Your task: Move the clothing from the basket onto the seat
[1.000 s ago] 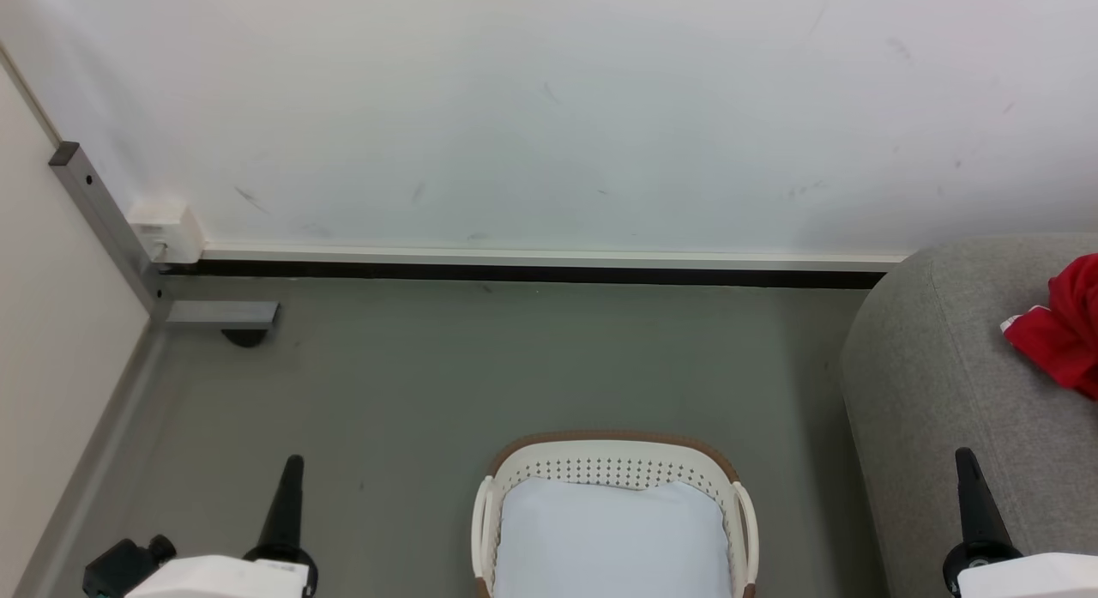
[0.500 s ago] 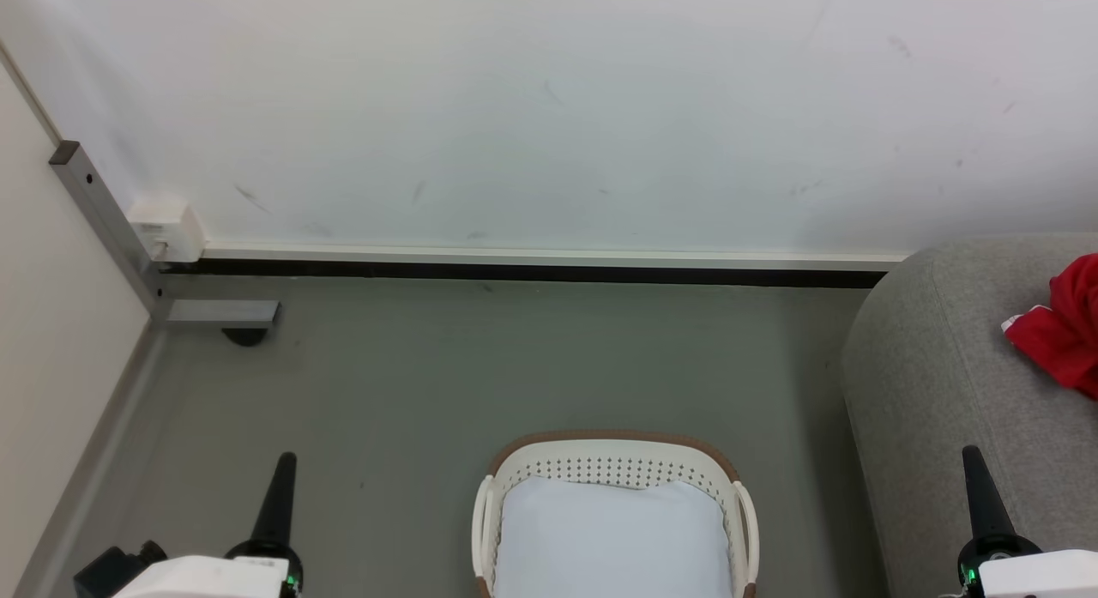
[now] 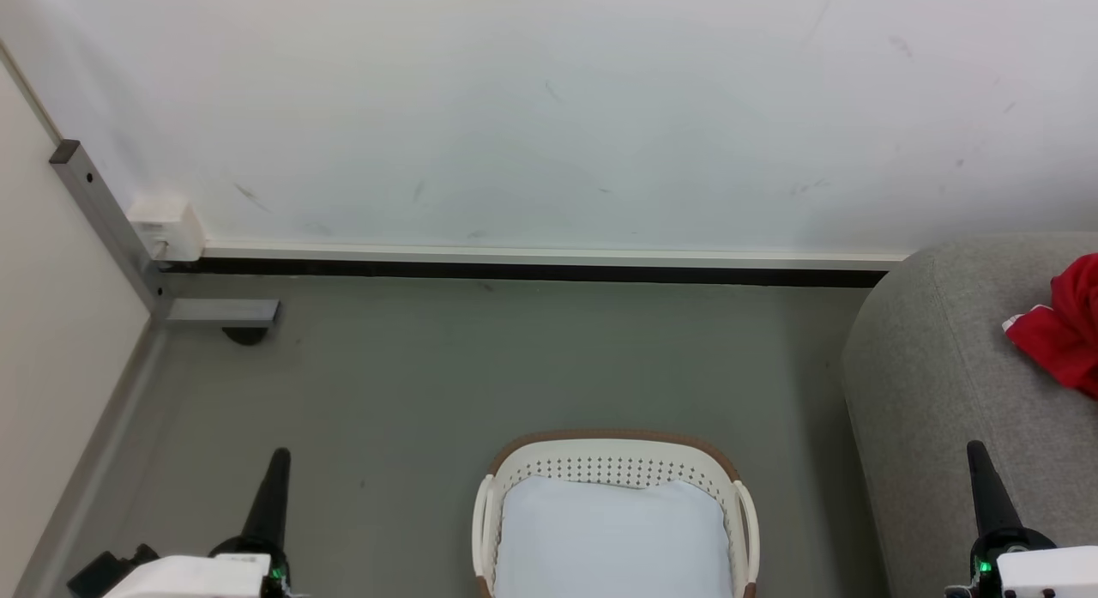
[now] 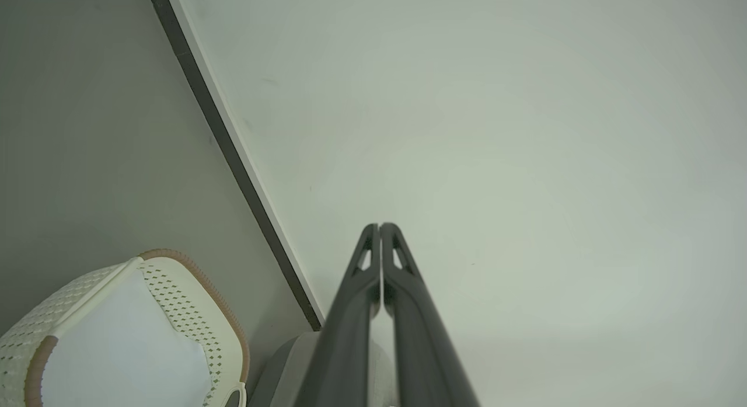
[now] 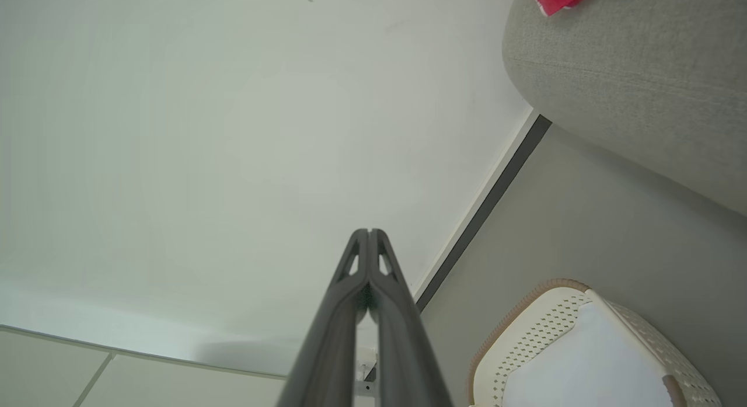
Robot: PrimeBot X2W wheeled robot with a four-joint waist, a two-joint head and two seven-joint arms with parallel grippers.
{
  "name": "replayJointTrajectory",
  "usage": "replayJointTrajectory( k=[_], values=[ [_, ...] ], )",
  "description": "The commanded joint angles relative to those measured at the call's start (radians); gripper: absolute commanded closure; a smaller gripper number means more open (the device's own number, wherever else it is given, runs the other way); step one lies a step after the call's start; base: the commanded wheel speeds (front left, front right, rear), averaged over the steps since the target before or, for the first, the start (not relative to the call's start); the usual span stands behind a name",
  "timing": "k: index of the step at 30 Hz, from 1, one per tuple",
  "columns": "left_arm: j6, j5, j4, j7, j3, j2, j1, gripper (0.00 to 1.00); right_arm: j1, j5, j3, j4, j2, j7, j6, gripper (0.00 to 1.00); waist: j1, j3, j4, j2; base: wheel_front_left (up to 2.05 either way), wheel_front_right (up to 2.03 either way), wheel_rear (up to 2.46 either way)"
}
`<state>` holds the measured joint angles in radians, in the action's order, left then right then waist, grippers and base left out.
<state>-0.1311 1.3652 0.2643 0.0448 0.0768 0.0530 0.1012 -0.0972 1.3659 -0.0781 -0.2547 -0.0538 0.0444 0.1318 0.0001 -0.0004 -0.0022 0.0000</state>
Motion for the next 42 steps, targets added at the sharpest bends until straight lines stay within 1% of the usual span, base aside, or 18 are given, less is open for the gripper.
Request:
replayJointTrajectory(
  k=[1,34,37,42],
  values=[
    [0.000,0.025,-0.008,0.007,0.006,0.003,0.013,1.00,-0.012,0.019,-0.007,0.010,0.000,0.008,-0.001,1.00,-0.0001,0.000,0.000,0.0000,0.00,0.00,0.00],
    [0.001,0.238,-0.021,0.070,0.038,-0.002,0.011,1.00,-0.017,0.238,-0.038,0.013,0.003,0.070,-0.002,1.00,-0.0001,0.003,0.002,0.0000,0.00,0.00,0.00],
    [0.001,0.255,-0.021,0.074,0.040,-0.002,0.011,1.00,-0.017,0.251,-0.040,0.013,0.004,0.074,-0.002,1.00,-0.0001,0.003,0.002,0.0000,0.00,0.00,0.00],
    [0.001,0.253,-0.021,0.073,0.040,-0.002,0.011,1.00,-0.017,0.246,-0.040,0.012,0.004,0.074,-0.002,1.00,-0.0001,0.003,0.002,0.0000,0.00,0.00,0.00]
  ],
)
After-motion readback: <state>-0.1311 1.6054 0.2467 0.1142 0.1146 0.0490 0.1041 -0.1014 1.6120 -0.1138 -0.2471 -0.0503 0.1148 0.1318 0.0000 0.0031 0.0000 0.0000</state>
